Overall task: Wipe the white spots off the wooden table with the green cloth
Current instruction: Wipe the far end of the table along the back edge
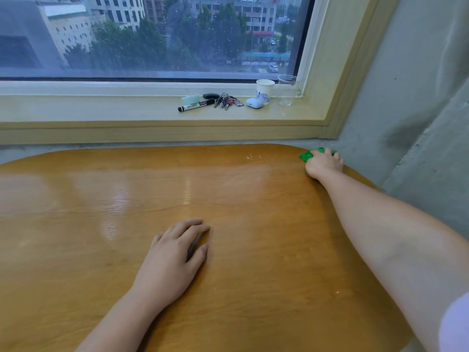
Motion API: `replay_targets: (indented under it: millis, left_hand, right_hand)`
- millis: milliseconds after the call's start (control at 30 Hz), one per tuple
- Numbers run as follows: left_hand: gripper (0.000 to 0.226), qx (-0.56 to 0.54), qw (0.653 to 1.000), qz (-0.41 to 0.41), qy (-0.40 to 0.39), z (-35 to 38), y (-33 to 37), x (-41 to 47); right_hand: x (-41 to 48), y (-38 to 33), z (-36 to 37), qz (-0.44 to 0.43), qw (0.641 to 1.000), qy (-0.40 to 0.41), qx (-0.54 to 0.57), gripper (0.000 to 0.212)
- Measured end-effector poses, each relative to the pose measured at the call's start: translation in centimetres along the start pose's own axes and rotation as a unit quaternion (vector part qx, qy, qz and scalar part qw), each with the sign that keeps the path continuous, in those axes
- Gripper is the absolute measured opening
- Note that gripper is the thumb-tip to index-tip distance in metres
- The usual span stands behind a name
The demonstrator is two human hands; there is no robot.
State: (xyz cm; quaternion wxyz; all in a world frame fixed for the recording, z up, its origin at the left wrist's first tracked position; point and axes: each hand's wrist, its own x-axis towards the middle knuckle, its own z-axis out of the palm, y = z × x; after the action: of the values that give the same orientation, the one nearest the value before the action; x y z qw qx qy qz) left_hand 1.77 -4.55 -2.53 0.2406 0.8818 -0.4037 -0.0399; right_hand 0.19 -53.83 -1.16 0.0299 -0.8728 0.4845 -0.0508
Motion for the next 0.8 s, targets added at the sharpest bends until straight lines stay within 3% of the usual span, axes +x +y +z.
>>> replay_targets:
  millis: [133, 267, 533, 800]
  left_hand:
    - [0.046, 0.000, 1.000, 0.002, 0.003, 0.1, 0.0, 0.1]
    - [0.046, 0.000, 1.000, 0.004, 0.001, 0.1, -0.2, 0.1]
    - [0.043, -0.003, 1.000, 0.004, 0.017, 0.3, -0.1, 0.1]
    - [0.043, -0.008, 1.000, 0.009, 0.016, 0.4, -0.4, 0.1]
  right_hand:
    - [-0.7, -6.4, 0.4, -0.105, 0.994, -0.021, 0.036, 0.063]
    - [-2.9, -13.8, 1.1, -0.197, 0.975, -0.035, 0.093, 0.058]
    - [-9.8, -26.7, 1.7, -0.404, 0.906, -0.088, 0.095, 0.046]
    - [-7.5, -27.0, 1.6, -0.422, 0.896, -0.108, 0.090, 0.043]
